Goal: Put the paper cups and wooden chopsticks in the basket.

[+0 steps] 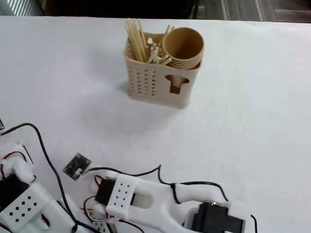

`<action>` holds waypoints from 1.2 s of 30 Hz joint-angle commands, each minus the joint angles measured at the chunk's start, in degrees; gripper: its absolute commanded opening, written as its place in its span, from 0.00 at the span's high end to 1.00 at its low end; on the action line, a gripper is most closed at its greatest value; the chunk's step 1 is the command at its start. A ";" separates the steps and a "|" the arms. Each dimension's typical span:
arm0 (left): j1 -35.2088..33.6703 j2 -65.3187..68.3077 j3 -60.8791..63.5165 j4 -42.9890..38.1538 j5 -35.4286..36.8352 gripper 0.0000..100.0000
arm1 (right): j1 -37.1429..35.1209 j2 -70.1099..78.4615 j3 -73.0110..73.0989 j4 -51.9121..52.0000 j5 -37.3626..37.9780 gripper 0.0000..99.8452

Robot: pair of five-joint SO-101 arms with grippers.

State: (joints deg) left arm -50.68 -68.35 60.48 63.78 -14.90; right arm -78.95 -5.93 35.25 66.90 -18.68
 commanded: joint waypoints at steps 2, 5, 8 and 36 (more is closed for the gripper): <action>-0.13 -0.22 -0.35 -1.23 0.53 0.95 | 0.40 -0.48 -1.41 0.92 -1.67 0.89; -0.13 -0.22 -0.35 -1.23 0.53 0.95 | 0.04 -0.48 -0.09 1.27 -1.76 0.89; -0.13 -0.22 -0.35 -1.23 0.44 0.95 | -0.22 -0.48 1.76 1.27 -1.76 0.89; -0.22 -0.22 -0.26 -0.97 0.35 0.95 | -6.29 5.41 1.14 -6.64 -8.79 0.89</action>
State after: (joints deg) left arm -50.42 -68.35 60.48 63.78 -14.90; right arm -84.57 -1.54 39.03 59.43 -27.30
